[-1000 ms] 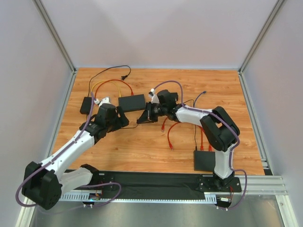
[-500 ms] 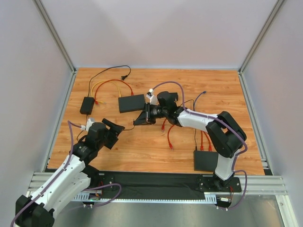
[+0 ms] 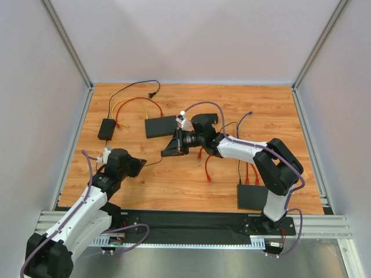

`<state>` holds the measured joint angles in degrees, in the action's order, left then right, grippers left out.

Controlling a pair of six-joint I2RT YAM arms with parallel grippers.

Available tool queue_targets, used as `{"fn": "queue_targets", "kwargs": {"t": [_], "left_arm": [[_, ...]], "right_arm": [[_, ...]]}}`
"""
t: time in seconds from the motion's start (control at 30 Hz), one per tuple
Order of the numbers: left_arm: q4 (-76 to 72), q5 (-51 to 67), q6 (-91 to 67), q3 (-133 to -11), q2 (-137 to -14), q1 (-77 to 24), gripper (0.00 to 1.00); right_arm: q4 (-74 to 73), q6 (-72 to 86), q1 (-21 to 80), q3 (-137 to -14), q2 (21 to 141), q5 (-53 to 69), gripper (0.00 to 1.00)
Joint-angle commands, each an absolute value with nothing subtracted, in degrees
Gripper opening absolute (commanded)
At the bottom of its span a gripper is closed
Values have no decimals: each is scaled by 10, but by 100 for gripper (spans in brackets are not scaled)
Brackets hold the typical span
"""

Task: Pull the plug from the switch port

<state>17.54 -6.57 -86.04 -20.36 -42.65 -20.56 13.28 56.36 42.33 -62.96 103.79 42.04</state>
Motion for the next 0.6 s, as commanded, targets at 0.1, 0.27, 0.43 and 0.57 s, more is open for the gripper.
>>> {"fn": "queue_targets", "kwargs": {"t": [0.1, 0.27, 0.43, 0.57], "left_arm": [[306, -106, -770, -302, -413, -154, 0], [427, -202, -719, -365, -411, -110, 0], [465, -191, -620, -406, -454, 51, 0], [432, -163, -563, -418, -511, 148, 0]], "right_arm": [[59, 500, 425, -656, 1013, 439, 31], [-181, 325, 422, -705, 978, 342, 37], [-212, 283, 395, -674, 955, 303, 37], [-211, 261, 386, -665, 967, 299, 37]]}}
